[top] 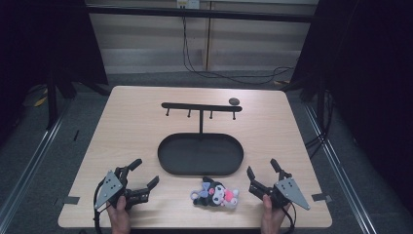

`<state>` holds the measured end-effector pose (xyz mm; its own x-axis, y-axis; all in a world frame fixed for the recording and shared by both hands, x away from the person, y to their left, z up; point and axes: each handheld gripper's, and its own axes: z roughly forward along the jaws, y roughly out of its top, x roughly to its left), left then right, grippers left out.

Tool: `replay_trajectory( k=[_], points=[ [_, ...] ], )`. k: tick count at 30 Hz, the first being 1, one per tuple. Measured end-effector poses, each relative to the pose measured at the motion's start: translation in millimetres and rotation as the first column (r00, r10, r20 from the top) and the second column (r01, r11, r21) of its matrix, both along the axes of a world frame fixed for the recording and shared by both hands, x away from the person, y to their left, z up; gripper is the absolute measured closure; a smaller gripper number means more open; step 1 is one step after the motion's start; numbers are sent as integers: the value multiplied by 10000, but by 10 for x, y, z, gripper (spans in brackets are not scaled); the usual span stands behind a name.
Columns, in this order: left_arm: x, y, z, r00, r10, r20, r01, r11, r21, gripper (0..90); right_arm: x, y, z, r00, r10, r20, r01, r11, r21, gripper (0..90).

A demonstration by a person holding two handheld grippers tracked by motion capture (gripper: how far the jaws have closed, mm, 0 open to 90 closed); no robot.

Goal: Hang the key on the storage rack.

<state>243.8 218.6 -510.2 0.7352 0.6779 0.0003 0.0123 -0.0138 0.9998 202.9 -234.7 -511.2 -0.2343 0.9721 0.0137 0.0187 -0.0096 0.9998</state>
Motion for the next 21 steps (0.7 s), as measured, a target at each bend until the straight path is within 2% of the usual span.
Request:
replay_trajectory(
  k=[5, 7, 10, 15, 19, 21],
  points=[
    [0, 0, 0, 10000, 0, 0, 0, 10000, -1, 154, 31, 31, 15, 9993, -64, -381, 53, 9995, -304, 134],
    [0, 0, 0, 10000, 8, -1, -8, 10000, -4, 154, 33, 43, 17, 9992, -81, -394, 65, 9991, -412, 135],
    [0, -1, 0, 10000, 3, 6, -3, 10000, -11, 154, 41, 49, 21, 9986, 106, -509, -129, 9989, -449, 134],
    [0, 1, 1, 10000, 7, -4, -7, 10000, 8, 154, 60, 47, 28, 9972, -69, -742, 42, 9993, -363, 136],
    [0, 1, 1, 10000, 11, -6, -11, 10000, 11, 154, 60, 53, 30, 9964, -45, -841, 15, 9993, -367, 187],
    [0, 0, 1, 10000, 12, 1, -12, 10000, -2, 154, 61, 68, 34, 9960, -75, -891, 23, 9983, -576, 199]
  ],
)
